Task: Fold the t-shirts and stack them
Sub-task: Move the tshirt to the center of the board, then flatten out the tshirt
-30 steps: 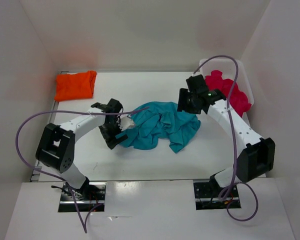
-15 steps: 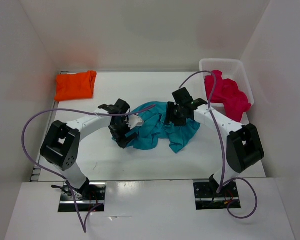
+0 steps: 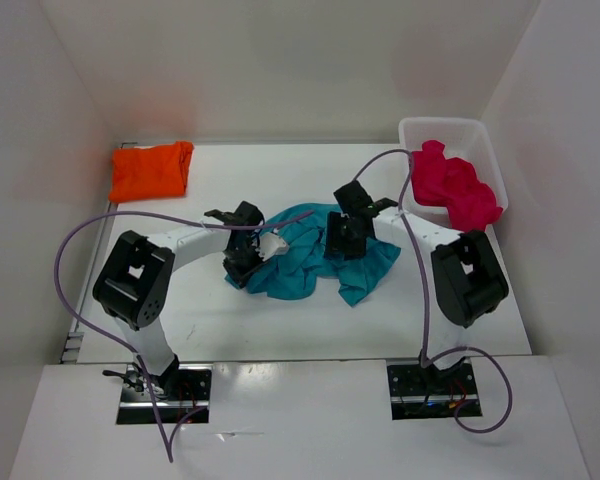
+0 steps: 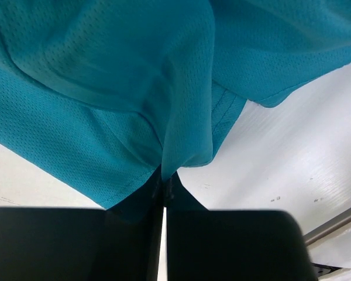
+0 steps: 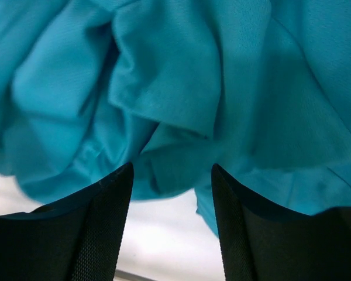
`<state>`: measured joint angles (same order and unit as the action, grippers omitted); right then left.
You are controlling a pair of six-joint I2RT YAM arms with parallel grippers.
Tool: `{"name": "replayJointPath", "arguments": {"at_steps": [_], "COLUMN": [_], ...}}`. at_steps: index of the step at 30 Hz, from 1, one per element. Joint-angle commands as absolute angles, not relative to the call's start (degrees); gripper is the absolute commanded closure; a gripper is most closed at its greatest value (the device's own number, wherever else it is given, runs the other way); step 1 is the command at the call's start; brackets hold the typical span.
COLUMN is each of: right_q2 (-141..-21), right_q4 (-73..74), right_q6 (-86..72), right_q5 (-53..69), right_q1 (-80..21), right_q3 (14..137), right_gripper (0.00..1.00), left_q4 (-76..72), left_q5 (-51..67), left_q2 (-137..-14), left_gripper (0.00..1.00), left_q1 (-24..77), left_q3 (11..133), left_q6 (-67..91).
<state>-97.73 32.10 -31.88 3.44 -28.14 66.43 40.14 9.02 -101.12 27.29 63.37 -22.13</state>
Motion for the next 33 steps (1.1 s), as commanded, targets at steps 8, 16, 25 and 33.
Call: {"name": "replayJointPath", "arguments": {"at_steps": [8, 16, 25, 33], "right_q2": [-103.0, -101.26, -99.67, -100.55], "right_q4": [31.46, 33.93, 44.2, 57.38], "right_q6": [-32.26, -32.26, -23.82, -18.81], "right_q5": [0.18, -4.56, -11.77, -20.56], "right_q1": [-28.92, -28.22, -17.15, -13.54], "right_q3": [70.93, 70.92, 101.91, 142.1], "right_gripper": [0.56, 1.0, 1.0, 1.0], "left_q4": [43.24, 41.67, 27.16, 30.75], "left_q5": [7.04, -2.8, -18.54, -17.31], "left_q2": [-97.47, -95.71, -88.24, -91.14], "left_gripper": [1.0, 1.0, 1.0, 1.0], "left_q1": [27.51, 24.53, 12.84, 7.3], "left_q3": [66.7, 68.46, 90.05, 109.59], "left_q6": [-20.21, -20.21, -18.63, -26.19]}}
